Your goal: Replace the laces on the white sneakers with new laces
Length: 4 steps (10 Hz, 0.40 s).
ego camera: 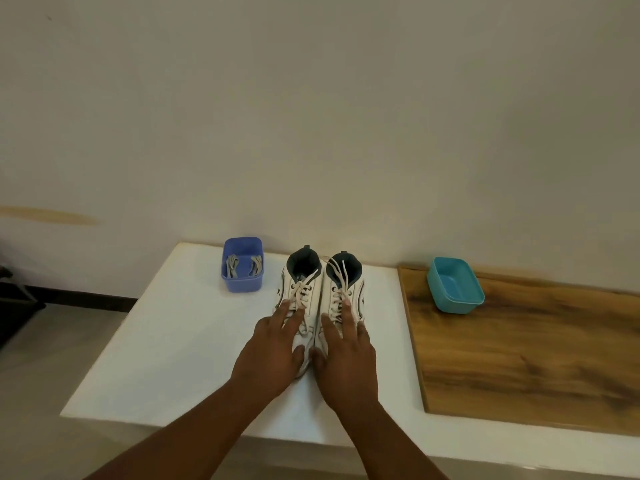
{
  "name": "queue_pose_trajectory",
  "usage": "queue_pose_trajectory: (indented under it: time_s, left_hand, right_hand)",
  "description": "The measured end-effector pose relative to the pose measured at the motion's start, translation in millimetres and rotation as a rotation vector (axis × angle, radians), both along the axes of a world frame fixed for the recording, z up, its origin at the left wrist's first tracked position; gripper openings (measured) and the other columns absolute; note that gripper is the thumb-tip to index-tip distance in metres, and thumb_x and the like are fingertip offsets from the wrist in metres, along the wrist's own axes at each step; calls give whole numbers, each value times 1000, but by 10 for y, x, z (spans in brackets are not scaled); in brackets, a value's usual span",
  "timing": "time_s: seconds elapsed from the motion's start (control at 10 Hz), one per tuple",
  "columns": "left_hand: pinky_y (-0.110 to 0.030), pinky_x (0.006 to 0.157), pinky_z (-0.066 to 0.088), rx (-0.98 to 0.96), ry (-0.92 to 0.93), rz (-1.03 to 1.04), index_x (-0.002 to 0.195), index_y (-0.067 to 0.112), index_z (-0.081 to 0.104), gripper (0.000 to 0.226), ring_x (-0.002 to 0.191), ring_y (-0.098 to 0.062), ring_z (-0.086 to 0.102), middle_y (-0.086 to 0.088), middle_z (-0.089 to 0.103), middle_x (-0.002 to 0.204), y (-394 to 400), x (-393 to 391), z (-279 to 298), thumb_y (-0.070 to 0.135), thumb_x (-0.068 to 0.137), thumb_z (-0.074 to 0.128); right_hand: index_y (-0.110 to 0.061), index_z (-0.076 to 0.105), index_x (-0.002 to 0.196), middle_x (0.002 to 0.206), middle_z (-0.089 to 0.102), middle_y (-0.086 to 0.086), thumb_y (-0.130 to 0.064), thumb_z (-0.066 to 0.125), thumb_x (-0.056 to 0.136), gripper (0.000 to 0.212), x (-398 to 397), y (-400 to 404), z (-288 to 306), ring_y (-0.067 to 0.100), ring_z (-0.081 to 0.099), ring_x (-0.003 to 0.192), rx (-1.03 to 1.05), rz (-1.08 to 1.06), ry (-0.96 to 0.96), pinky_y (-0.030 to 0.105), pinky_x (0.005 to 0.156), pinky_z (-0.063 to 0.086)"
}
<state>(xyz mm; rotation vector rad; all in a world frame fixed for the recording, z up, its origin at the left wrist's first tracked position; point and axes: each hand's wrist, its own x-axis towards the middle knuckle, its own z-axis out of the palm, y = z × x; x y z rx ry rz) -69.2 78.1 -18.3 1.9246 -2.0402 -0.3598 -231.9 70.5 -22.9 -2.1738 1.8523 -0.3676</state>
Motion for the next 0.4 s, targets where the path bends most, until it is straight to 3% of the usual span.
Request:
queue_pose_trajectory:
  time_s: [0.2, 0.3, 0.4]
  left_hand:
    - [-31, 107, 40, 29, -27, 13, 159, 33, 16, 70, 134, -22, 39, 5, 7, 168, 29, -25, 34, 50, 98, 45]
    - [-31, 108, 39, 75, -54, 8, 159, 34, 13, 70, 136, -22, 38, 5, 4, 168, 27, -22, 110, 52, 98, 43]
    - [-31, 110, 39, 100, -52, -9, 159, 33, 11, 75, 140, -21, 35, 5, 2, 168, 22, -13, 281, 54, 96, 46]
  right_hand:
    - [-42, 27, 156, 172, 7, -3, -48, 52, 97, 65, 6, 108, -36, 37, 17, 155, 27, 38, -6, 53, 119, 28]
    - [-42, 35, 153, 169, 16, -3, -50, 63, 90, 69, -66, 99, -110, 39, 34, 149, 6, 29, 5, 53, 111, 41]
    - [-43, 22, 158, 168, -9, -9, -53, 53, 97, 69, -48, 68, 90, 39, 10, 156, 74, 48, -7, 53, 123, 19]
